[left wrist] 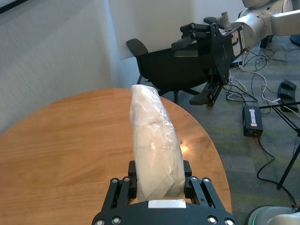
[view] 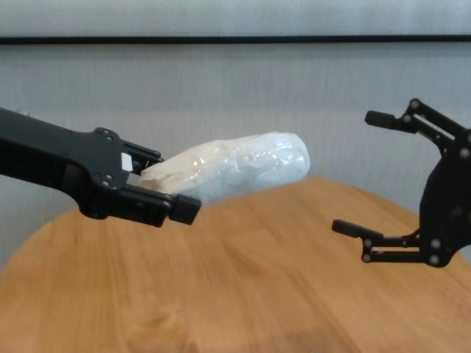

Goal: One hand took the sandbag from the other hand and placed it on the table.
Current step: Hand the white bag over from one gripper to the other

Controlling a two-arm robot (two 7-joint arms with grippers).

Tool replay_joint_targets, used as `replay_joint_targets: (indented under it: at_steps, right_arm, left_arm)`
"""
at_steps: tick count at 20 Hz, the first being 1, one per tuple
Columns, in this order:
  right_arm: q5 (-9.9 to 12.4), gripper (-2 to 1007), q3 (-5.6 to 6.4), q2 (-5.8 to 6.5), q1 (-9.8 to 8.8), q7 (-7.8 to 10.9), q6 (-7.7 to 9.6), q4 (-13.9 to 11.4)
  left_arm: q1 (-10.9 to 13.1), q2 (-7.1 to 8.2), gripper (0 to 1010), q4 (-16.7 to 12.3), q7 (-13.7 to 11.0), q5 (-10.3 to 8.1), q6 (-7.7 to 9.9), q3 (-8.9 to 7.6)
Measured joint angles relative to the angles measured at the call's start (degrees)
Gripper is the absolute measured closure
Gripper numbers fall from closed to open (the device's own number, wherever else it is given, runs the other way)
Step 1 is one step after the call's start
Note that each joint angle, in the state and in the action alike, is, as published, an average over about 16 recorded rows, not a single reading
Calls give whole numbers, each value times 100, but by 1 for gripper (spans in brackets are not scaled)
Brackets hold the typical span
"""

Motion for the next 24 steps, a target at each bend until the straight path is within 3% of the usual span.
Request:
replay_joint_targets:
  at_steps: [11,18,24]
  right_arm:
    - [-694,4,-49,-244,159,-267,-4,121]
    - [-1130,4,-168,-351,351,-446,96,224]
    - [-1357,4,-302,-426,536,-496,224,306]
  left_arm:
    - [0,0,442,0,0,0,0,0]
    - [0,0,442,0,0,0,0,0]
    - [0,0,442,0,0,0,0,0]
